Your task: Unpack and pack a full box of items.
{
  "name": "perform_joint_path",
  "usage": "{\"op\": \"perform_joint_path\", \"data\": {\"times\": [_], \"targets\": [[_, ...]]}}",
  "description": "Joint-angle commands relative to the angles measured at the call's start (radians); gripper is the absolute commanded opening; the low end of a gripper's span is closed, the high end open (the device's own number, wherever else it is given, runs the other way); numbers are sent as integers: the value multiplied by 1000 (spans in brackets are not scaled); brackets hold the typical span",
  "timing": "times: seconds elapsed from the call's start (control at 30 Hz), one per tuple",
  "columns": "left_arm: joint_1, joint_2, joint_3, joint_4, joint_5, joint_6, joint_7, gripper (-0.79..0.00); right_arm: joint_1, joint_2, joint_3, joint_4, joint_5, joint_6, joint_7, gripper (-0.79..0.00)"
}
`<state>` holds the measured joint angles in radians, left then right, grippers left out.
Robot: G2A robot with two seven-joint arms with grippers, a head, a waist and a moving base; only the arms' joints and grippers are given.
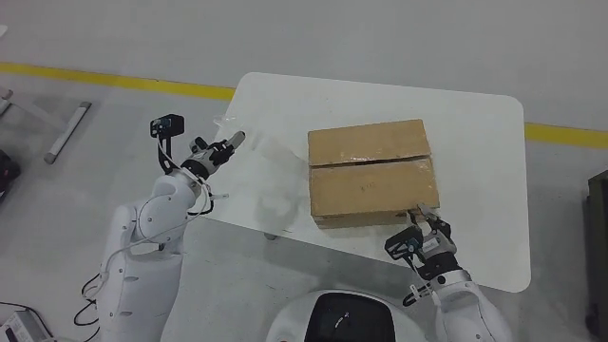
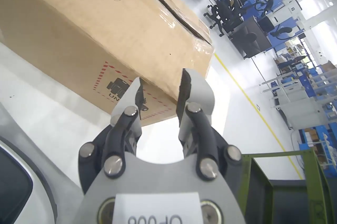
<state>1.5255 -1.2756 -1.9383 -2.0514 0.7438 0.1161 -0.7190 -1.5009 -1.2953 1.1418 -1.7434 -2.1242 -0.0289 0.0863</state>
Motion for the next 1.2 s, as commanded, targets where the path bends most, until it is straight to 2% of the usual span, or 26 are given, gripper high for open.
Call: {"op": "perform_joint_path", "data": {"times": [0.0, 0.5, 0.63, 0.67, 0.77, 0.8, 0.87, 0.97, 1.17], "targets": [[0, 2, -3, 3, -7, -3, 0, 0, 15, -3, 2, 8, 16, 8, 14, -785], [-8, 19, -24, 13, -17, -14, -16, 0, 99, -15, 43, 47, 94, 39, 68, -785], [0, 27, -27, -3, 61, -27, -30, 0, 94, -16, 56, 35, 116, 45, 59, -785], [2, 30, -23, -15, 92, -34, -39, 0, 89, -15, 60, 28, 122, 43, 57, -597], [10, 39, -17, -58, 203, -59, -65, 0, 68, -13, 73, 2, 124, 35, 45, -342], [15, 43, -16, -76, 255, -76, -78, 0, 59, -12, 77, -7, 124, 30, 39, -228], [28, 52, -11, -116, 376, -128, -111, 0, 43, -10, 86, -22, 130, 22, 30, -157], [43, 63, 2, -163, 507, -221, -157, 0, 23, -7, 95, -40, 131, 10, 8, -111], [46, 76, 15, -232, 622, -331, -180, 0, 6, -5, 100, -40, 129, -6, -21, -92]]}}
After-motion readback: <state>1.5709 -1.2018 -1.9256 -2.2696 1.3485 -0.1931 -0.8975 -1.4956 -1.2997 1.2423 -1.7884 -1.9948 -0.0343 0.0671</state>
